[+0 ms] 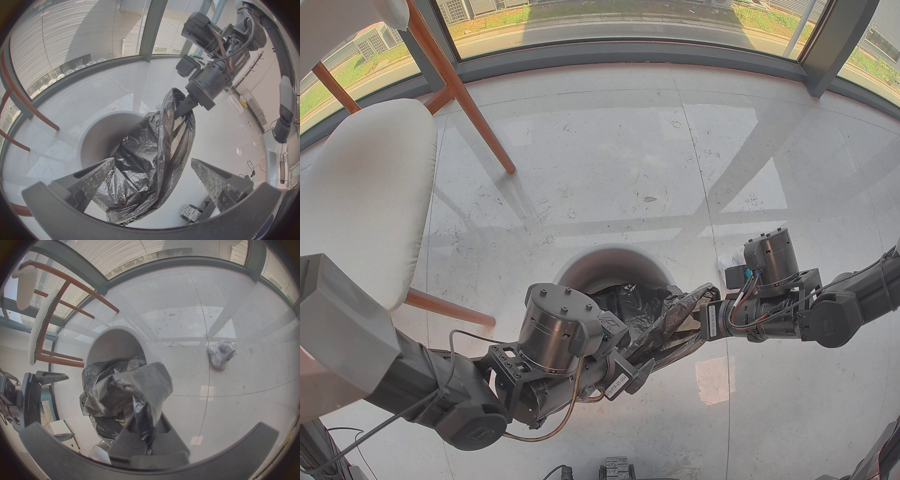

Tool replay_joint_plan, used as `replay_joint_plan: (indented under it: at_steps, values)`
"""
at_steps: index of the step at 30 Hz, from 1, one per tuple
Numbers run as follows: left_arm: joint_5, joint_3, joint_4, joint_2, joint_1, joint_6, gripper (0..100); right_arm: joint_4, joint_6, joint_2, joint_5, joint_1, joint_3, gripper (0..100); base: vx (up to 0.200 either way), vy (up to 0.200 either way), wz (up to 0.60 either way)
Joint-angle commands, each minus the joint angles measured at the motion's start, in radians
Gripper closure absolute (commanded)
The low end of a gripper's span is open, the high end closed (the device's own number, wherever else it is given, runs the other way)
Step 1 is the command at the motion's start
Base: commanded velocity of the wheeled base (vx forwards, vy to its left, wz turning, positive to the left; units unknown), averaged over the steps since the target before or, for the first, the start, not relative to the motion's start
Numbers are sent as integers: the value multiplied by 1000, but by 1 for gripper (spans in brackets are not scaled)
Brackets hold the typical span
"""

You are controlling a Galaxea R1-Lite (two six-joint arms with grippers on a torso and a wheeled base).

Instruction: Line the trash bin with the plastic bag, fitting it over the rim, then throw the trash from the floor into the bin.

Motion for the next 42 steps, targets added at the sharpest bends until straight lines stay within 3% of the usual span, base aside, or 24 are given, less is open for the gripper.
replay_joint_plan:
  at_steps: [1,8,23,37,38,42]
  values:
    - [34,-28,1,54,-1,-1,0,-3,1,4,-1,-1,-2,100,0,0,0]
    - [59,-54,0,118,-24,-1,0,-5,2,1,-7,2,-5,100,0,0,0]
    - [53,-164,-2,207,45,9,0,-5,4,1,-9,2,-25,100,0,0,0]
    - [56,-170,-5,238,50,-4,0,-5,4,3,-9,1,-31,100,0,0,0]
    - [54,-163,-5,236,50,-4,100,-5,5,3,-9,-1,-31,100,0,0,0]
    - [53,-144,-8,233,53,-4,100,-5,4,1,-9,-2,-33,100,0,0,0]
